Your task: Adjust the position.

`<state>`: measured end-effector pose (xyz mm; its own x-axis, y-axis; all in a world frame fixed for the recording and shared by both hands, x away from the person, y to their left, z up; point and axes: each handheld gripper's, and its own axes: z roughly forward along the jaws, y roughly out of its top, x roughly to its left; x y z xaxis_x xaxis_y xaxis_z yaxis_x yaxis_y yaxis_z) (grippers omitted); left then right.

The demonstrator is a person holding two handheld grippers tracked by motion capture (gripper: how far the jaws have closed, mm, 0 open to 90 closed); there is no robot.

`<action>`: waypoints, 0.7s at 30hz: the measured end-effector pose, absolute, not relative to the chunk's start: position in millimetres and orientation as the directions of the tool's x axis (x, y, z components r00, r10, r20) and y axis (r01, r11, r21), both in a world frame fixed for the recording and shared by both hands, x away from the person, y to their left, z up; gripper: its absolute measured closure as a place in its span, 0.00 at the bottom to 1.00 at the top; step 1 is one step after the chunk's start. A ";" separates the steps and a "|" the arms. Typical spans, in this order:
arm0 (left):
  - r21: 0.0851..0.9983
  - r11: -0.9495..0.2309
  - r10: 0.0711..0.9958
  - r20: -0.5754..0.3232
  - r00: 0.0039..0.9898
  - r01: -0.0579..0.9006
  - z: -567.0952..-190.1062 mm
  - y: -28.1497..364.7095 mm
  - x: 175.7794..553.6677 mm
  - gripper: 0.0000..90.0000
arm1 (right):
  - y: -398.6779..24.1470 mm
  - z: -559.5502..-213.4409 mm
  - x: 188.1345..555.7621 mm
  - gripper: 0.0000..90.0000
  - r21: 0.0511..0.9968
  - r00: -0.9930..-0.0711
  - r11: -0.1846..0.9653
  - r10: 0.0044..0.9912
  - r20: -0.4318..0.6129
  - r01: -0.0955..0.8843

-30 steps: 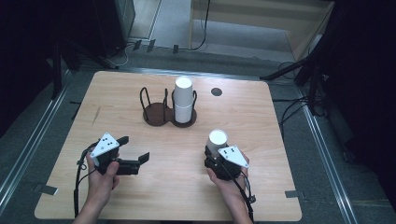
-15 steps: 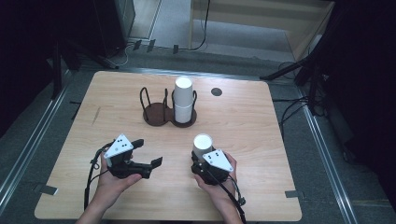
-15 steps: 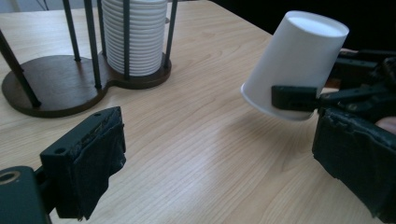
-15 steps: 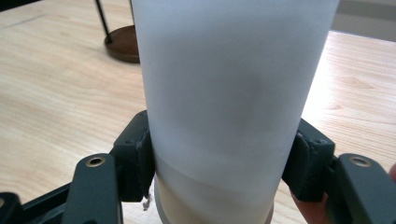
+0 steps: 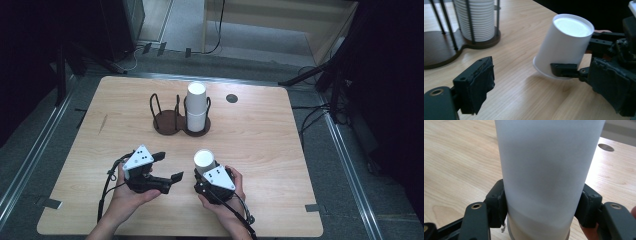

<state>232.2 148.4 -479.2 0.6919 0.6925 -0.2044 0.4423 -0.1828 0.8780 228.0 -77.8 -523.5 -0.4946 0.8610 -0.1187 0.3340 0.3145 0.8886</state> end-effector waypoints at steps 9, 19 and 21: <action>0.860 -0.227 0.660 -0.209 0.721 0.457 -480.5 134.6 231.8 0.17 | -67.6 -526.3 219.7 0.42 0.884 -0.523 0.360 0.836 -0.164 0.298; 0.835 -0.268 0.648 -0.214 0.731 0.481 -475.9 131.0 231.1 0.26 | -57.8 -529.4 212.5 0.42 0.874 -0.552 0.420 0.801 -0.230 0.245; 0.831 -0.275 0.645 -0.214 0.734 0.484 -475.3 130.9 231.2 0.27 | -56.3 -530.2 210.8 0.42 0.873 -0.565 0.433 0.788 -0.245 0.225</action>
